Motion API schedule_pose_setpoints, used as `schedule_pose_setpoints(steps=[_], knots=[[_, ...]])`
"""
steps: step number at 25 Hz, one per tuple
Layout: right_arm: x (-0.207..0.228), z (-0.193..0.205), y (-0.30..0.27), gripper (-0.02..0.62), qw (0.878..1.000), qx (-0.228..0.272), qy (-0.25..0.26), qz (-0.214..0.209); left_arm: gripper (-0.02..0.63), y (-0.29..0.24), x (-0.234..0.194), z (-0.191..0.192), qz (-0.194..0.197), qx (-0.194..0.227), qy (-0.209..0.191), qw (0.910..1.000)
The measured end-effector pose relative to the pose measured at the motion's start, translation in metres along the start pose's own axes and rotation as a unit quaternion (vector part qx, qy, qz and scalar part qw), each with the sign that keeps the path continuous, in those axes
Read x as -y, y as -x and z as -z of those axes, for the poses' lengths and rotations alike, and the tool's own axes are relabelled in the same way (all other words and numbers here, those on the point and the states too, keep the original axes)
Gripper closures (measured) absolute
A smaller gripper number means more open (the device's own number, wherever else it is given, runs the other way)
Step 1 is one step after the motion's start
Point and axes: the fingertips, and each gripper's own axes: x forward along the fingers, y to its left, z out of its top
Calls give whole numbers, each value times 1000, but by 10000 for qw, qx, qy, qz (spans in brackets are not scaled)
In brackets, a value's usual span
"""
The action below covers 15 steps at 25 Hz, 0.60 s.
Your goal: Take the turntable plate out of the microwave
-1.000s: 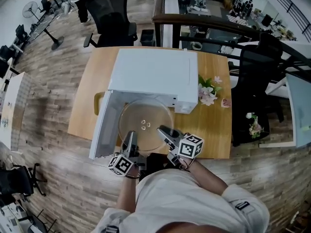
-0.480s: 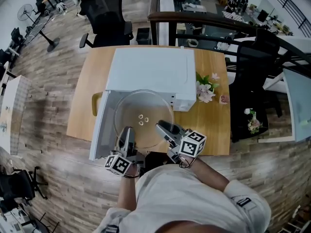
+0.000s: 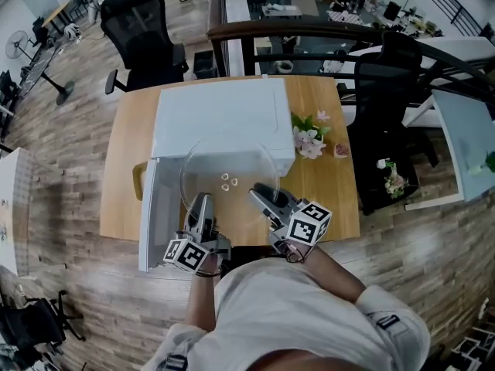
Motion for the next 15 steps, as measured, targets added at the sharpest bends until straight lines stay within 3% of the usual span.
schedule_pose_setpoints(steps=[15], knots=[[20,-33,4,479,9980,454,147,418,471,-50,9,2,565,-377,-6,9977]])
